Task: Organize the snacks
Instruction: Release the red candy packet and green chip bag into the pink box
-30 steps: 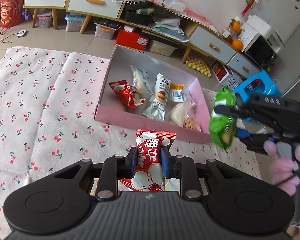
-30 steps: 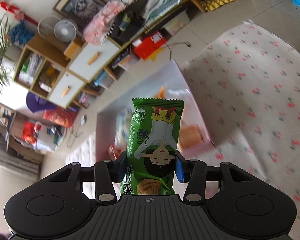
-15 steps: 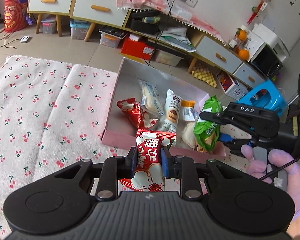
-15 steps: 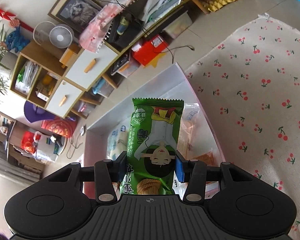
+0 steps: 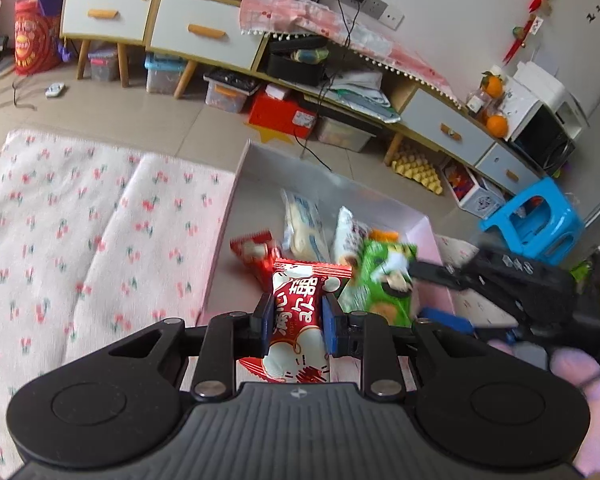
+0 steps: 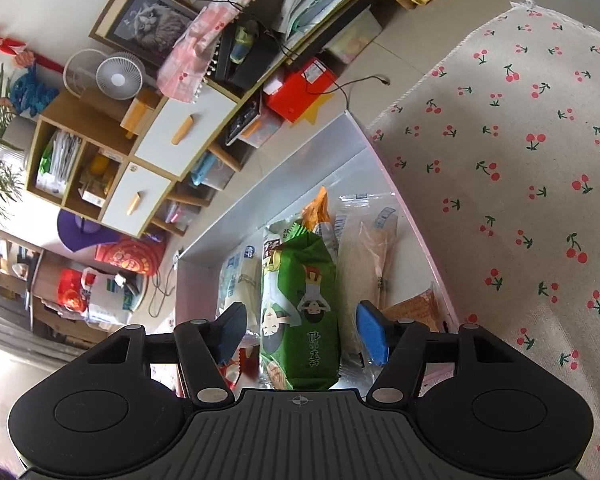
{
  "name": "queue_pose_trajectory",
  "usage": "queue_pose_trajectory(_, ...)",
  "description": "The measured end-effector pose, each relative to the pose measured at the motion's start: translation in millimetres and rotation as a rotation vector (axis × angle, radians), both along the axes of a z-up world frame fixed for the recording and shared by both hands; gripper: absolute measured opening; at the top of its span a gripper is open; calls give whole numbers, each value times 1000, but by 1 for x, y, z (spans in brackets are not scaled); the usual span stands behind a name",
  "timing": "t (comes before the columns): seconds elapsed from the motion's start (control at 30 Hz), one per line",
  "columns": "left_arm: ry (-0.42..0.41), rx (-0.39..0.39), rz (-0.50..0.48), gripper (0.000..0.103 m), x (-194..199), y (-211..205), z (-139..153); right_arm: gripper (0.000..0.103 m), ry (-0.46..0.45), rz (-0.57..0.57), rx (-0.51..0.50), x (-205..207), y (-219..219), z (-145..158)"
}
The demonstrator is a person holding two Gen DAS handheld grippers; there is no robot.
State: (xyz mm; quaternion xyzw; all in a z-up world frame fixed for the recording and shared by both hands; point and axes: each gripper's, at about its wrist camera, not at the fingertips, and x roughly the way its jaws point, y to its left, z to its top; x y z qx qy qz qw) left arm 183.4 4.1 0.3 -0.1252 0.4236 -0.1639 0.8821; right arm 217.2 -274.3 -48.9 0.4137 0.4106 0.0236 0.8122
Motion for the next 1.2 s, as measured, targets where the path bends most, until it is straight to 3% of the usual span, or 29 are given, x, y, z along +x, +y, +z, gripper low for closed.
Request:
queue_pose_trajectory(0.4, -80, 190, 19, 23, 49, -30, -11, 63, 0, 16, -9, 2, -2, 3)
queue_pose_trajectory(0.6, -109, 232, 3, 25, 52, -38, -14, 68, -7, 30, -36, 1, 2, 4)
queue_pose_trajectory(0.67, -122, 249, 12, 45, 49, -38, -12, 68, -7, 43, -53, 1, 4, 5)
queue_pose_trajectory(0.7, -128, 251, 13, 48, 46, -37, -11, 68, -8, 48, -60, 1, 5, 6)
queue_pose_trajectory(1.2, -115, 253, -4, 71, 11, -26, 12, 75, -17, 73, -133, -28, 13, 35)
